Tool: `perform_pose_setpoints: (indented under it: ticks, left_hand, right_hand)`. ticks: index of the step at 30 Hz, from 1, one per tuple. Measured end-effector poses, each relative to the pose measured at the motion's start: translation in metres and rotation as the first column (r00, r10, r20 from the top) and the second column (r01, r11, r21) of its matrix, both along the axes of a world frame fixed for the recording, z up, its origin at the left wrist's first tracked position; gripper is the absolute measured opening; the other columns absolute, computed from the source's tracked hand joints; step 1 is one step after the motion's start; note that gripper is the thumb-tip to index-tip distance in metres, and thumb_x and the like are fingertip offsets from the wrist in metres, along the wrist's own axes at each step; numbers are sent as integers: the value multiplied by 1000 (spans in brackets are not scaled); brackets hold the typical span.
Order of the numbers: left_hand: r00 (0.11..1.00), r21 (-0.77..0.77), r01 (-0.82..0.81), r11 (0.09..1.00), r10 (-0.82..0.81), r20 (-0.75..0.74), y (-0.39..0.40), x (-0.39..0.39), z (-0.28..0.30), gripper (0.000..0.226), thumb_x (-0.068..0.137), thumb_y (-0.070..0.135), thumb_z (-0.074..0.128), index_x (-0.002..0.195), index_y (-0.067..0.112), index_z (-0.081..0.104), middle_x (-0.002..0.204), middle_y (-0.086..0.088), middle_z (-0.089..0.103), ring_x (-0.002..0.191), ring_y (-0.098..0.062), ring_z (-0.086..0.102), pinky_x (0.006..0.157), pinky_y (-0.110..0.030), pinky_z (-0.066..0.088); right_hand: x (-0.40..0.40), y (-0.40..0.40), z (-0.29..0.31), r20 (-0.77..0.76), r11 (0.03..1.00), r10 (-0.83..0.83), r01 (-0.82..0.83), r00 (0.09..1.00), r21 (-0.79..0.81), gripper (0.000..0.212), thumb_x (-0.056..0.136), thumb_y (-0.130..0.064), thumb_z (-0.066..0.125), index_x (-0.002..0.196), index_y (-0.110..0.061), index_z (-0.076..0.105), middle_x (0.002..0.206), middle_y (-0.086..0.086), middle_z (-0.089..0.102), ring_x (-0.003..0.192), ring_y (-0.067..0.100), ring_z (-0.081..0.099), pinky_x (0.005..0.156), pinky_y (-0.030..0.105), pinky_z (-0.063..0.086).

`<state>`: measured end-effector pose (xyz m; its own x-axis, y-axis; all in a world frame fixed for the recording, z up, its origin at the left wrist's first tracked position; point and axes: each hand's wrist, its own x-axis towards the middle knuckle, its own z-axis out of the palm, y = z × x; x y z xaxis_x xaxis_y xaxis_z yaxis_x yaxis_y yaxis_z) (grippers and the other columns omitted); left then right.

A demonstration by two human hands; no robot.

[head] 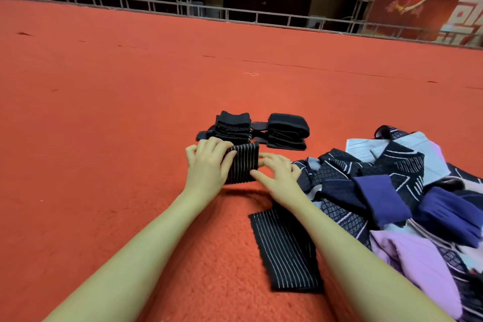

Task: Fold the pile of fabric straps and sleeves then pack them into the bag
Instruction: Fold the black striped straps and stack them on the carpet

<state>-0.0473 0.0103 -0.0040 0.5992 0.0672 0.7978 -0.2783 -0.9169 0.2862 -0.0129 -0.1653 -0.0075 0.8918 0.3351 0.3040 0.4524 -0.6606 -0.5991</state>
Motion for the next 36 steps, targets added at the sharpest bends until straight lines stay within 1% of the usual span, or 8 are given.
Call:
perform_pose_setpoints:
  ticks: [6, 11, 16, 20, 27, 30, 32, 36]
  left_hand:
    - [988, 59, -151, 987, 152, -18, 5, 16, -4, 31, 90, 30, 41, 100, 14, 65, 84, 1, 61, 81, -20, 49, 73, -31, 18]
    - [968, 158, -245, 957, 251, -19, 4, 34, -12, 19, 86, 22, 55, 97, 13, 68, 78, 1, 60, 77, -27, 53, 75, -36, 22]
    - [950, 227, -283, 932, 305, -66, 10, 37, -31, 21, 84, 18, 63, 103, 13, 67, 76, -1, 62, 74, -28, 55, 74, -37, 24]
    - [953, 234, -276, 932, 296, -56, 15, 40, -31, 32, 75, 7, 75, 105, 15, 65, 73, -1, 59, 73, -28, 54, 73, -37, 23]
    - [950, 189, -313, 931, 305, 70, 18, 78, 5, 29, 80, 14, 58, 106, 20, 67, 71, -1, 58, 73, -28, 54, 73, -37, 23]
    - [954, 155, -295, 943, 284, 92, 15, 106, 21, 27, 80, 17, 56, 104, 20, 69, 70, -1, 58, 72, -28, 54, 74, -36, 23]
    - [958, 108, -281, 954, 272, 89, 12, 125, 30, 25, 81, 19, 56, 101, 20, 71, 69, -1, 58, 71, -28, 55, 74, -36, 22]
    - [973, 32, -226, 974, 225, 46, 3, 160, 40, 32, 85, 28, 44, 100, 20, 71, 69, -1, 61, 73, -29, 55, 73, -35, 20]
  right_hand:
    - [8, 3, 10, 108, 992, -115, 108, 987, 69, 10, 99, -27, 47, 89, -32, 48, 76, -17, 49, 94, 11, 47, 83, 29, 14]
    - [21, 8, 13, 79, 995, -92, 89, 993, 34, 14, 95, -35, 52, 108, -31, 58, 78, -14, 56, 100, 7, 45, 99, 35, 14]
    - [19, 9, -5, -56, 1000, 9, -9, 998, -6, 35, 85, -39, 66, 118, -38, 52, 85, -16, 57, 106, 5, 42, 94, 26, 11]
    - [23, 16, 1, -29, 969, -26, 32, 999, 246, 30, 84, -23, 69, 88, -44, 48, 85, -16, 61, 95, 7, 58, 93, 30, 18]
    - [64, 35, 36, 95, 867, -168, 102, 981, 489, 15, 81, -31, 61, 82, -44, 54, 87, -24, 61, 97, 4, 56, 102, 52, 32]
    - [87, 43, 55, 156, 841, -250, 135, 956, 524, 12, 83, -27, 62, 85, -39, 57, 81, -24, 58, 96, 10, 55, 103, 40, 26]
    - [102, 47, 66, 205, 854, -327, 196, 923, 483, 10, 87, -22, 63, 91, -30, 59, 80, -24, 55, 97, 10, 54, 89, 24, 15]
    - [132, 52, 79, 235, 836, -409, 259, 882, 485, 9, 89, -21, 61, 94, -28, 58, 79, -23, 50, 98, 7, 48, 80, 24, 13]
